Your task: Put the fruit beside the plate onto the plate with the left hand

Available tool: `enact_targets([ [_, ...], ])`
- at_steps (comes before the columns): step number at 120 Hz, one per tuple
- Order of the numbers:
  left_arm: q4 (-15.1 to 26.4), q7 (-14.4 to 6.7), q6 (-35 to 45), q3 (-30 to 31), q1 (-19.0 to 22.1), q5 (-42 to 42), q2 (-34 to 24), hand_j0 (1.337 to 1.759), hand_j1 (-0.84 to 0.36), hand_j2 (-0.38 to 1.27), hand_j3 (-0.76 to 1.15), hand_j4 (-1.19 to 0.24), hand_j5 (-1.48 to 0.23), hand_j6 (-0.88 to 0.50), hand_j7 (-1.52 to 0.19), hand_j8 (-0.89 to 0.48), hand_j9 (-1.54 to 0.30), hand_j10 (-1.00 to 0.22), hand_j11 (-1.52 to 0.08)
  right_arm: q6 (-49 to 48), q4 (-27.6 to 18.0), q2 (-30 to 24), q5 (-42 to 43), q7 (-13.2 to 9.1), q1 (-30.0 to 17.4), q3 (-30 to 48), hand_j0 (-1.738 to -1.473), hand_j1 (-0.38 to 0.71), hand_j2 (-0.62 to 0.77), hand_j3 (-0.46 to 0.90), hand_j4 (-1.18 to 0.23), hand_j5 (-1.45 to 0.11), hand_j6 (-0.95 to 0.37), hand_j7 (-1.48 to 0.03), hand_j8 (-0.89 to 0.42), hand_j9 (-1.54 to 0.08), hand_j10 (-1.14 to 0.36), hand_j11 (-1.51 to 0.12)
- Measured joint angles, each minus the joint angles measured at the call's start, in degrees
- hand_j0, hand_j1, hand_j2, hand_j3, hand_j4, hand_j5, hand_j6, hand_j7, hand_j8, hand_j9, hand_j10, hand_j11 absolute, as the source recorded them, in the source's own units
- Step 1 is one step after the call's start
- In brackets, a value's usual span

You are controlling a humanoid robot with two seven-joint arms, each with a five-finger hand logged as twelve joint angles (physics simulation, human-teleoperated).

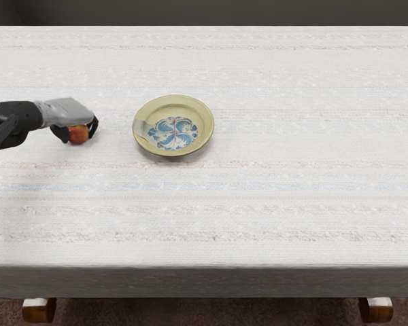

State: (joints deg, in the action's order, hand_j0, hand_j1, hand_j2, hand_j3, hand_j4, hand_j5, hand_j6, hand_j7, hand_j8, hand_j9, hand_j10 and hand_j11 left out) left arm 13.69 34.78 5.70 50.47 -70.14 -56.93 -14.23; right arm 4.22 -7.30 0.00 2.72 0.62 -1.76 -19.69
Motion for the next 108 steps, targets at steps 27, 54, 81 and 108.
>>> enact_targets([
  [27,0.1,0.1,-0.2,0.0,0.0,-0.2,-0.1,1.646,-0.37,0.37,0.0,-0.51,-0.97,-0.34,-1.0,-0.33,-1.02,-0.74,-1.02,0.0,0.0,0.0,0.0,0.0,0.0,0.0,-1.658,-0.35,0.0,0.0,0.0,0.0,0.0,0.0,0.0,0.0,0.0,0.0],
  [54,-0.2,0.1,-0.4,0.1,-1.0,2.9,-0.9,1.645,-0.44,0.44,0.0,-0.43,-1.05,-0.26,-1.05,-0.26,-1.07,-0.76,-1.08,0.0,0.0,0.0,0.0,0.0,0.0,0.0,-1.658,-0.35,0.0,0.0,0.0,0.0,0.0,0.0,0.0,0.0,0.0,0.0],
  [81,0.0,0.2,-0.4,-2.0,-2.2,10.6,-1.1,1.646,-0.41,0.39,0.0,-0.43,-1.07,-0.26,-1.07,-0.28,-1.09,-0.78,-1.1,0.0,0.0,0.0,0.0,0.0,0.0,0.0,-1.658,-0.35,0.0,0.0,0.0,0.0,0.0,0.0,0.0,0.0,0.0,0.0],
  [108,2.7,0.2,-0.6,-9.7,-2.7,12.8,-1.1,1.646,-0.39,0.36,0.0,-0.44,-1.08,-0.27,-1.08,-0.3,-1.11,-0.79,-1.12,0.0,0.0,0.0,0.0,0.0,0.0,0.0,-1.658,-0.35,0.0,0.0,0.0,0.0,0.0,0.0,0.0,0.0,0.0,0.0],
])
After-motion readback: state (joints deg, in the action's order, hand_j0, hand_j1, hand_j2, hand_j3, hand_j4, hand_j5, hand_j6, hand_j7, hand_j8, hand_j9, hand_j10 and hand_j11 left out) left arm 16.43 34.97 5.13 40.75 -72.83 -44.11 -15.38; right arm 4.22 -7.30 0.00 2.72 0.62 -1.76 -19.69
